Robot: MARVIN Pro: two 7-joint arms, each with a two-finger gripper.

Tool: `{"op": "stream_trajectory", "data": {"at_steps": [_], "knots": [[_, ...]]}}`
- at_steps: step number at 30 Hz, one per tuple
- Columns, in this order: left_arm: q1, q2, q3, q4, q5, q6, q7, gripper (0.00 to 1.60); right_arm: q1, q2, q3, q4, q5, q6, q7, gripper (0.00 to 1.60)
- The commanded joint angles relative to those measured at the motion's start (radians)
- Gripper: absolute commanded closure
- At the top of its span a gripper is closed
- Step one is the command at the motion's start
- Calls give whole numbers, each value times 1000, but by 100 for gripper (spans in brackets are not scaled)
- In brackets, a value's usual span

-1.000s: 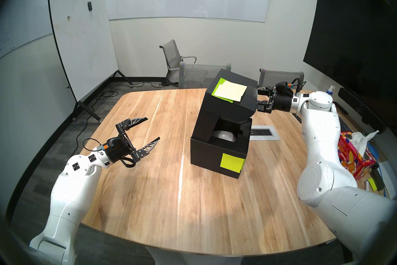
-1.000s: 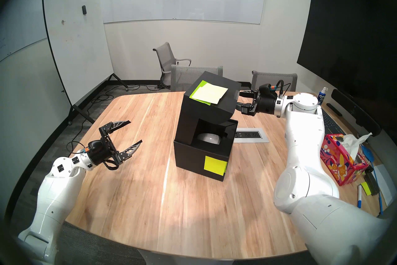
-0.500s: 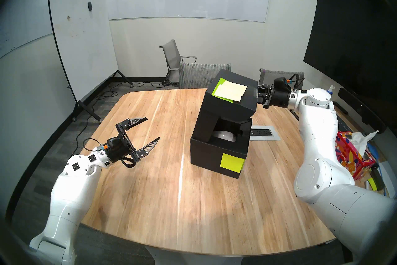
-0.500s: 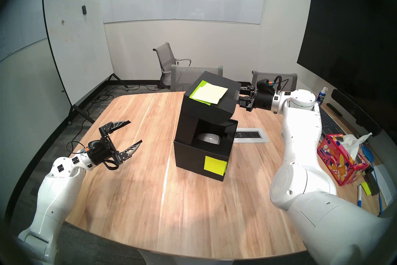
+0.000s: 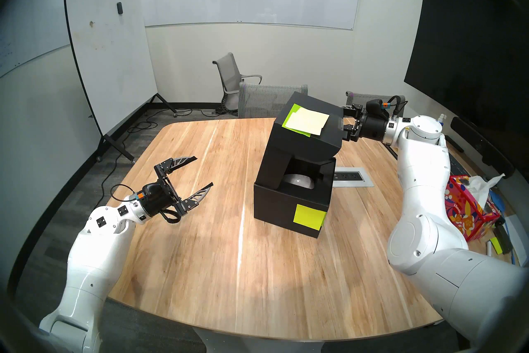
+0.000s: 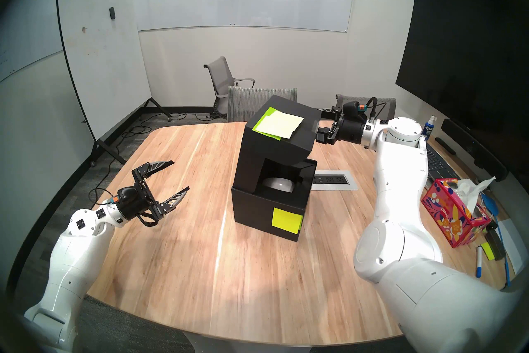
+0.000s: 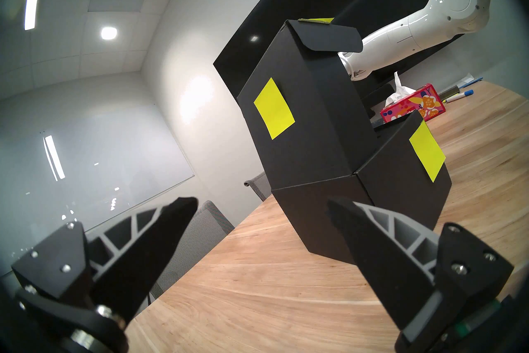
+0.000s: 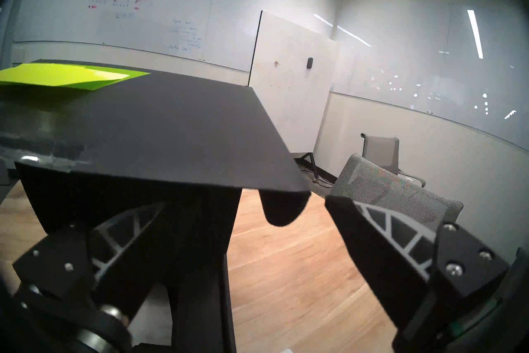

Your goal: Open the box and place the mouse inside

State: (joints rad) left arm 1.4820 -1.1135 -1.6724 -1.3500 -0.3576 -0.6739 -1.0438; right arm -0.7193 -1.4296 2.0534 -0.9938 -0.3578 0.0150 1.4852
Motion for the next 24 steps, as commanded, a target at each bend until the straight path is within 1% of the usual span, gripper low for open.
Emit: {"op": "stream_trajectory", "data": {"at_steps": [1, 2, 8, 10, 16, 24], "knots": [[-4, -2, 0, -20, -5, 2, 1, 0, 11, -2, 2, -30, 13, 0, -2, 117], [-4, -2, 0, -20, -5, 2, 1, 0, 9, -3, 4, -34, 13, -1, -2, 160], [-4, -2, 0, -20, -5, 3, 1, 0, -5, 2, 14, -50, 13, 5, -2, 160], [-4, -2, 0, -20, -5, 3, 1, 0, -27, 5, 21, -75, 10, 13, -2, 160], [-4, -2, 0, -20, -5, 2, 1, 0, -73, 18, 40, -102, 5, 27, -2, 160], [-4, -2, 0, -20, -5, 2, 1, 0, -104, 36, 56, -92, -3, 32, -2, 160]]}}
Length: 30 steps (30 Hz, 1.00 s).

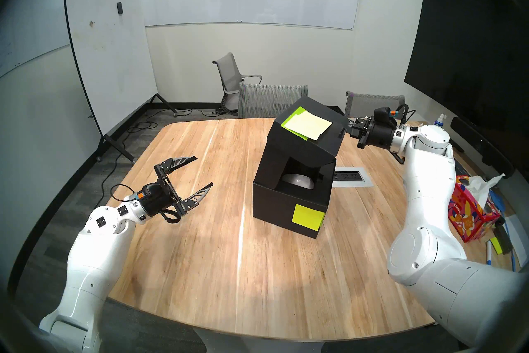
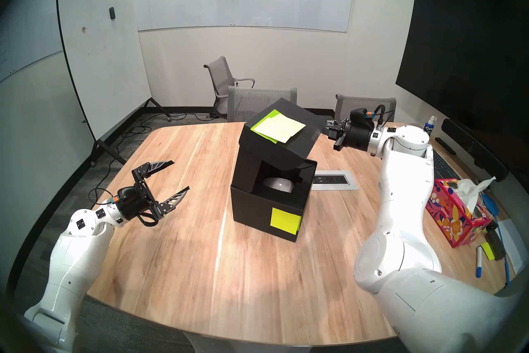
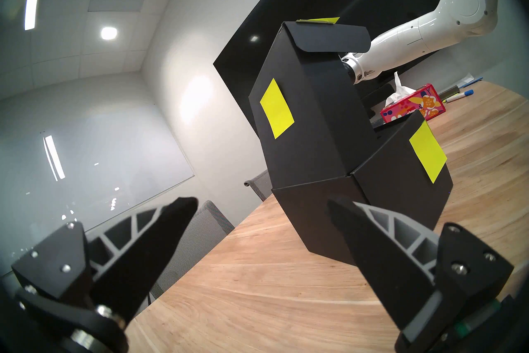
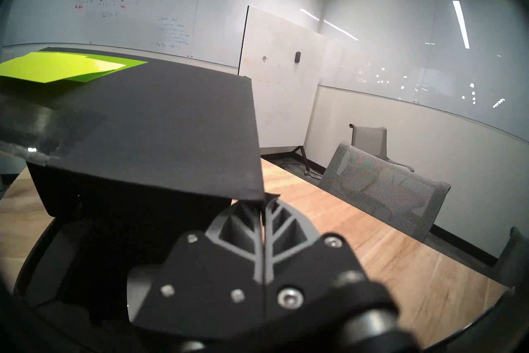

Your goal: Open the box and place the mouse inside

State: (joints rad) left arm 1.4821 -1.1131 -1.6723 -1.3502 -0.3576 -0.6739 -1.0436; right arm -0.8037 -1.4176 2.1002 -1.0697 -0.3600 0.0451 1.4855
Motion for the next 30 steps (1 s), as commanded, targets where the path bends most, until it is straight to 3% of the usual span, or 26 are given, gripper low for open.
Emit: {"op": "stream_trajectory", "data": {"at_steps": [1, 10, 11, 12, 13, 30], "knots": [[-4, -3, 0, -20, -5, 2, 1, 0, -22, 25, 11, -15, 0, 3, -2, 160], [-4, -3, 0, -20, -5, 3, 1, 0, -56, 29, 20, -42, -11, 31, -2, 160], [-4, -3, 0, -20, -5, 3, 1, 0, -68, 23, 20, -62, -21, 42, -7, 138], [-4, -3, 0, -20, -5, 3, 1, 0, -68, 26, 18, -59, -20, 38, -3, 86], [-4, -3, 0, -20, -5, 3, 1, 0, -68, 26, 20, -58, -20, 39, -3, 0], [-4, -3, 0, -20, -5, 2, 1, 0, -96, -1, 41, -120, -45, 52, -2, 0]]}}
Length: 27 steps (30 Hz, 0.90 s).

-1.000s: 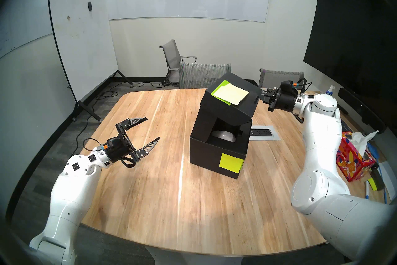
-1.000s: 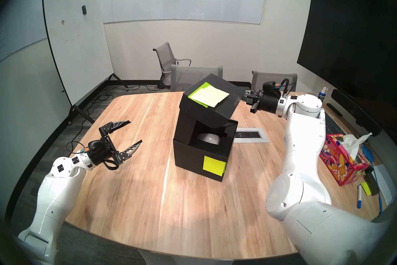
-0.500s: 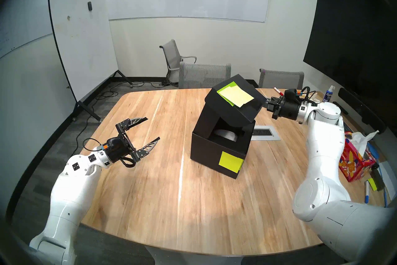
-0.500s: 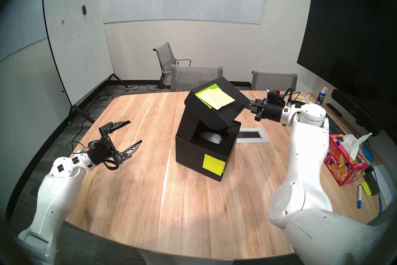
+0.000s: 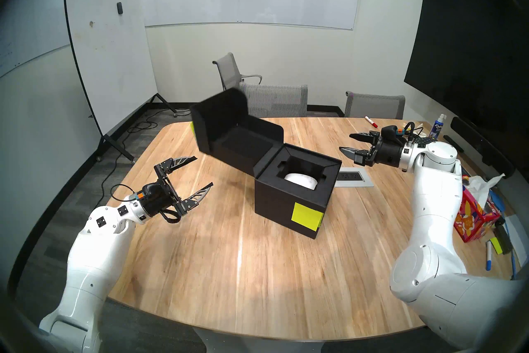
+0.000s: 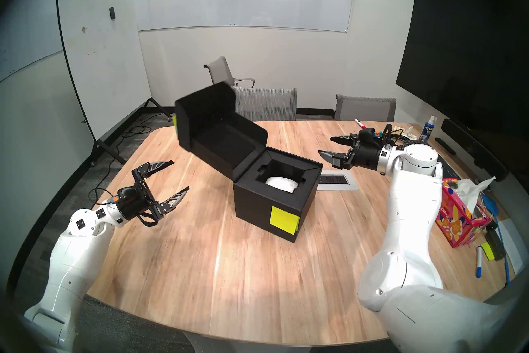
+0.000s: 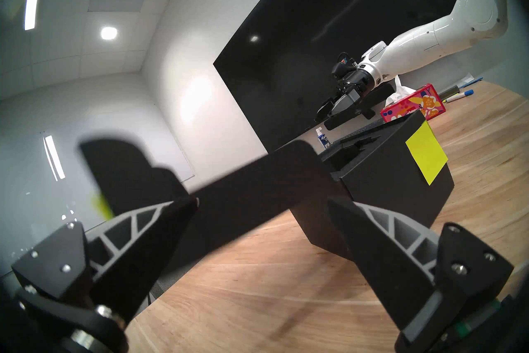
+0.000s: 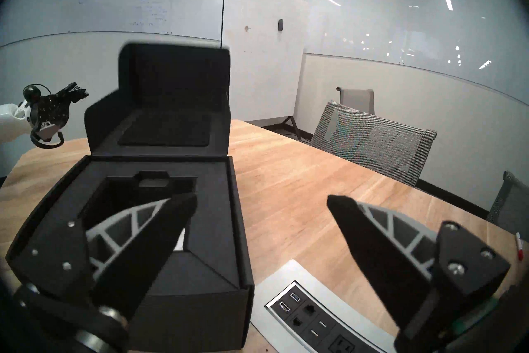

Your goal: Open the box and place the mouse inside

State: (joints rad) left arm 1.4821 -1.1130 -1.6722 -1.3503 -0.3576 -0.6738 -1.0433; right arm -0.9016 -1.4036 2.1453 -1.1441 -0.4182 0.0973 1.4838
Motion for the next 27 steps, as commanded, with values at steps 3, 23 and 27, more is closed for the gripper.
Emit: {"op": "stream_trajectory", "data": {"at_steps": [3, 23, 27], "knots": [[-4, -3, 0, -19, -5, 2, 1, 0, 2, -20, -6, -56, 10, 5, 0, 0], [-6, -3, 1, -16, -5, 0, 0, 0, -19, -78, -68, -296, 48, 160, 0, 0], [-6, -3, 1, -15, -5, -1, 0, 0, -8, -87, -80, -334, 61, 188, 0, 0]]}}
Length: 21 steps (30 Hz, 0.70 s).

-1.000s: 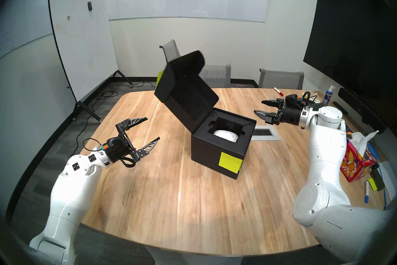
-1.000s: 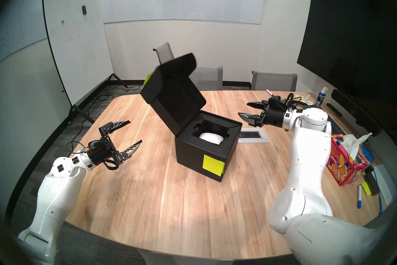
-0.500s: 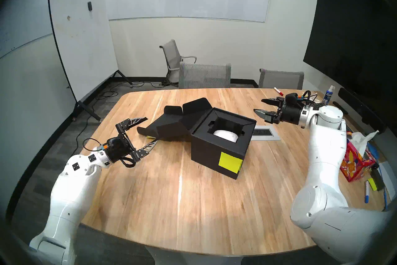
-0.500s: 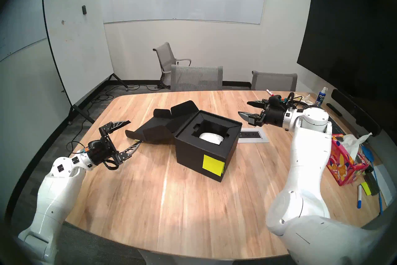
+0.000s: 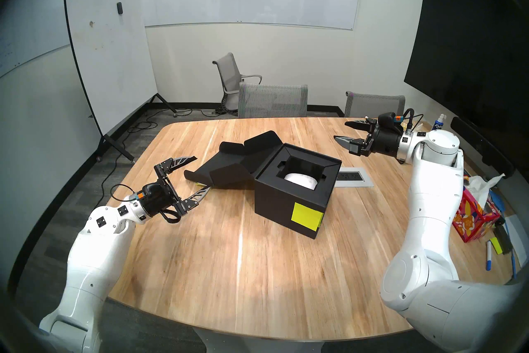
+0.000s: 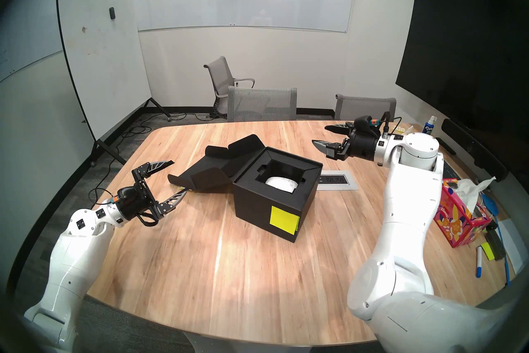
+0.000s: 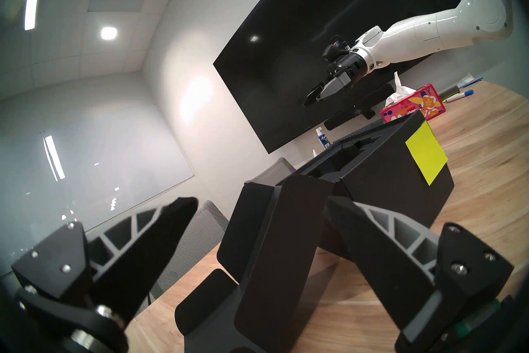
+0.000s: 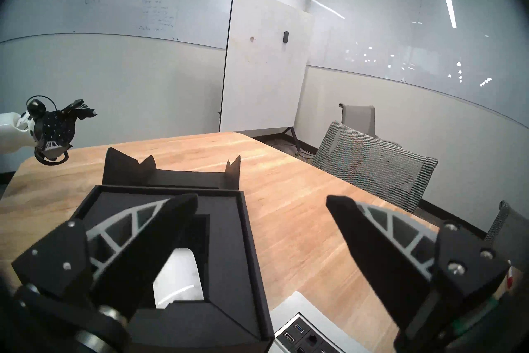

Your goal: Open the box and place the mouse inside

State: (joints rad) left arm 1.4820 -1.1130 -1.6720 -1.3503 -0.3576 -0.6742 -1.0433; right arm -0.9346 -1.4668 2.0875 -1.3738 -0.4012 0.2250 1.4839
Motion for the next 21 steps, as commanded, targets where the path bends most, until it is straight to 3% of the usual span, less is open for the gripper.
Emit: {"op": "stream_trajectory", "data": {"at_steps": [1, 13, 21], "knots": [[-6, -3, 1, -15, -5, -1, 0, 0, 28, -27, -26, -122, 45, 68, 0, 0], [-5, -3, 0, -18, -5, 2, 0, 0, -40, -46, -49, -295, 23, 237, 0, 0], [-4, -3, 0, -19, -5, 2, 1, 0, -63, -24, -76, -319, 51, 272, -25, 0]]}}
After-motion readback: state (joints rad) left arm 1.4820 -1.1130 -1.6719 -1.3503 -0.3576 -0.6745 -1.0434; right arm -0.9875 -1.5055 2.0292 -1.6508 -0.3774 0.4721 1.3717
